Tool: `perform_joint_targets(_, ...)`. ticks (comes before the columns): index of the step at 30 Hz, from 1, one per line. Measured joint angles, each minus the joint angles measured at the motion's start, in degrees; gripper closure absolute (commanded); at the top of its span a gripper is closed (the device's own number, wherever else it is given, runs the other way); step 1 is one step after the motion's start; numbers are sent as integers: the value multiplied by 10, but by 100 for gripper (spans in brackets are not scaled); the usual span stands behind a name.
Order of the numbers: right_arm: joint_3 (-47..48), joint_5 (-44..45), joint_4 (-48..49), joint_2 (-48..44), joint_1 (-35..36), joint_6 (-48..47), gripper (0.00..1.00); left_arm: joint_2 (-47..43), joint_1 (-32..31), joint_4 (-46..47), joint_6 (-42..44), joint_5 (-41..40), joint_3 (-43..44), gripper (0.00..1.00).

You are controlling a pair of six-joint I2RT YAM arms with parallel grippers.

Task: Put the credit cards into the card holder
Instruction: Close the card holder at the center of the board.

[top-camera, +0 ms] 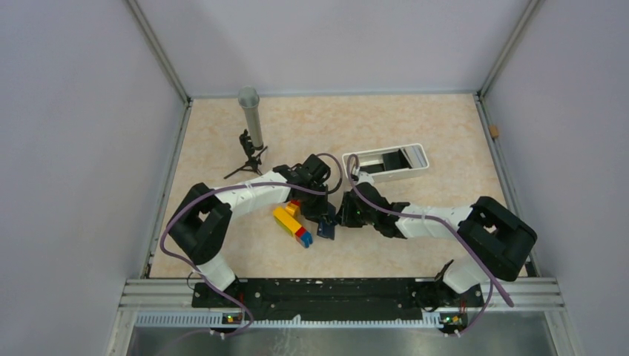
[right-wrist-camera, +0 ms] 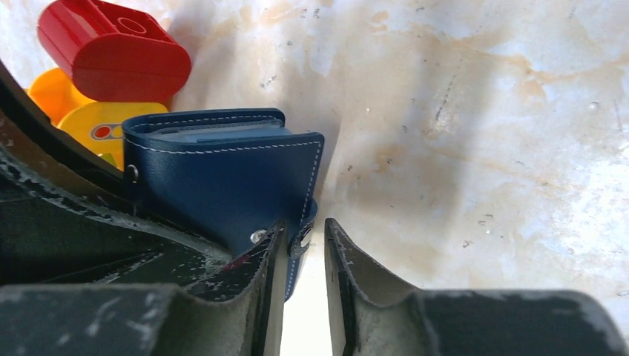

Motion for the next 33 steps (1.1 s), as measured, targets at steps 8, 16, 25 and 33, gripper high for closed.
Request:
perform_joint_targets(8,0,10,-12,0,0,0,93,0,0,0,1,0,0,100)
perform_joint_targets(16,0,14,-17,-9,1,0,90,0,0,0,2,0,0,100)
perform_joint_targets(25,0,14,-19,-12,1,0,89,0,0,0,3,0,0,100)
perform_joint_targets(33,0,14,-20,-23,1,0,99,0,0,0,5,0,0,100)
